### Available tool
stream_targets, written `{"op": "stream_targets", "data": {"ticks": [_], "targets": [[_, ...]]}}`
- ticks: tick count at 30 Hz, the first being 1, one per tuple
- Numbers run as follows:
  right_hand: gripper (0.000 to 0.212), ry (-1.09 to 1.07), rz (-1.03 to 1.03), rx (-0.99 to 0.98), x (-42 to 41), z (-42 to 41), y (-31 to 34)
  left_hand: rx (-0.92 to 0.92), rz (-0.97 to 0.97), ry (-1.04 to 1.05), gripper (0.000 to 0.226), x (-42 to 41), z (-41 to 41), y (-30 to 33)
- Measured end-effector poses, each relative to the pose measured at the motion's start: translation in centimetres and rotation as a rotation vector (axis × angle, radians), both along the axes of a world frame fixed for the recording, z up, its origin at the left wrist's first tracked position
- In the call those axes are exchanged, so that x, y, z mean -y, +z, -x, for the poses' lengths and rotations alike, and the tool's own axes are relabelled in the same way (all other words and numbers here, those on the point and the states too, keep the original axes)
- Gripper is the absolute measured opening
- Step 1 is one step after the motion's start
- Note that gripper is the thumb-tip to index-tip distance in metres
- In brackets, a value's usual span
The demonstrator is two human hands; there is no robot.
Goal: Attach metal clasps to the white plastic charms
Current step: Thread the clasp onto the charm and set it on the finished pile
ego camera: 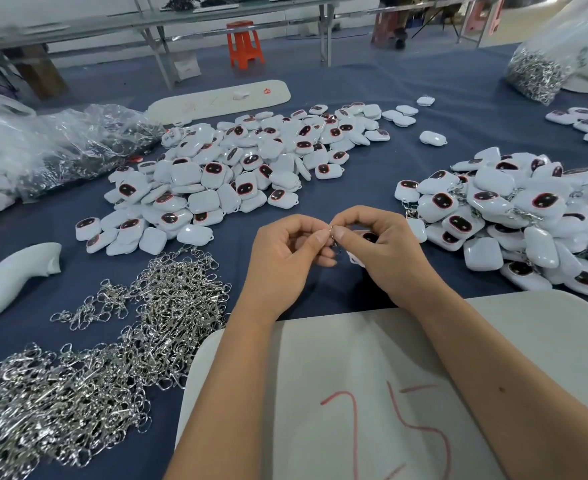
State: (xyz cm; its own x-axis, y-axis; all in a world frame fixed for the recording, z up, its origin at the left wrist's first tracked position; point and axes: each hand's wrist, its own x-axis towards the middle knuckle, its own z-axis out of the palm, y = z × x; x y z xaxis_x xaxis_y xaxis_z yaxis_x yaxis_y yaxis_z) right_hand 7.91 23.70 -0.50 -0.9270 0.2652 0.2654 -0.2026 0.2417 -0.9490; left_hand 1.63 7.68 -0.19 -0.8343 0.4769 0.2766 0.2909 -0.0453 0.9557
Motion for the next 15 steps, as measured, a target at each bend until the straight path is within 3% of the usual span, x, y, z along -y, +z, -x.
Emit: {"op": "stream_targets", "data": {"ticks": [4,10,15], "targets": [[0.015,-0.041,-0.019,-0.011,0.2,0.0,0.0,-0.089,0.075,0.075,0.015,-0.5,-0.3,-0.2],[0.013,-0.257,-0.589,-0.163,1.3,0.2,-0.3,-0.199,0.265,0.156,0.021,-0.3,0.3,-0.8],[0.006,-0.246,-0.718,-0.136,0.8,0.2,-0.4,-0.232,0.310,0.176,0.023,-0.2,0.3,-1.0]]}}
